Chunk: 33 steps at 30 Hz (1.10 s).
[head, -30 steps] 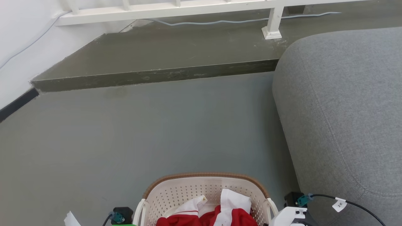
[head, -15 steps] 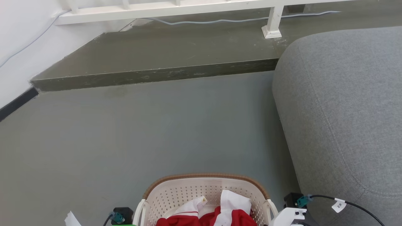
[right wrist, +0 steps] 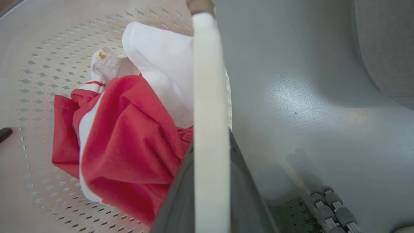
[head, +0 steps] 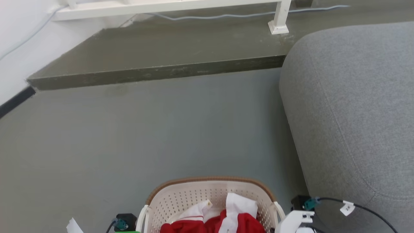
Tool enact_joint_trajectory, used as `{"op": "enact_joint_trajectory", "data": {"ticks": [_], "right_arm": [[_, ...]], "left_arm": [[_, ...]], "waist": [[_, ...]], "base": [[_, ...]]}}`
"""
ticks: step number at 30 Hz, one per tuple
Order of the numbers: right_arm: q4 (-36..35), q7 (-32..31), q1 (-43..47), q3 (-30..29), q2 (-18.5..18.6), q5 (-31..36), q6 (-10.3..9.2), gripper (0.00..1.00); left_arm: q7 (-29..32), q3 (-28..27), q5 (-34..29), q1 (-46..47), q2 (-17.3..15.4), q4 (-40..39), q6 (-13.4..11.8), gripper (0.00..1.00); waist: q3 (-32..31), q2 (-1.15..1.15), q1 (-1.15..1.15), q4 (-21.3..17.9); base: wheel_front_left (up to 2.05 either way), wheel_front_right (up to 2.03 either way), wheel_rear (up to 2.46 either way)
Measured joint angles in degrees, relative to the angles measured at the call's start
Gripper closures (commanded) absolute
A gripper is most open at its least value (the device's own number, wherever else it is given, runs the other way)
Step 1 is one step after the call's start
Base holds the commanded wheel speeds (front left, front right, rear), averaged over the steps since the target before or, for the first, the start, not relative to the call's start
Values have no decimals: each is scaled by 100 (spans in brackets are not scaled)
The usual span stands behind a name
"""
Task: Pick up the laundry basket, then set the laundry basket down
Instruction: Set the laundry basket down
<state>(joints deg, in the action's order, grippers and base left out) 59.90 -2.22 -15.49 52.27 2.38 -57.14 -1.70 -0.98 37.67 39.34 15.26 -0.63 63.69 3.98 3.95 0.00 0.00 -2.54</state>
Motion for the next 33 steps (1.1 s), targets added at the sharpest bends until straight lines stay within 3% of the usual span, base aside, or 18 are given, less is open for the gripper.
{"op": "enact_joint_trajectory", "data": {"ticks": [15, 33], "right_arm": [[-27, 177, -920, 0, 35, 10, -94, 100], [14, 474, -2381, -168, 93, 123, -142, 100]], "left_arm": [[-111, -52, -21, 731, -30, -146, -192, 100], [-288, -171, -129, 1997, -109, -379, -305, 100]], "waist": [[666, 0, 0, -22], [1896, 0, 1, 34]], "base": [[0, 0, 0], [0, 0, 0]]}}
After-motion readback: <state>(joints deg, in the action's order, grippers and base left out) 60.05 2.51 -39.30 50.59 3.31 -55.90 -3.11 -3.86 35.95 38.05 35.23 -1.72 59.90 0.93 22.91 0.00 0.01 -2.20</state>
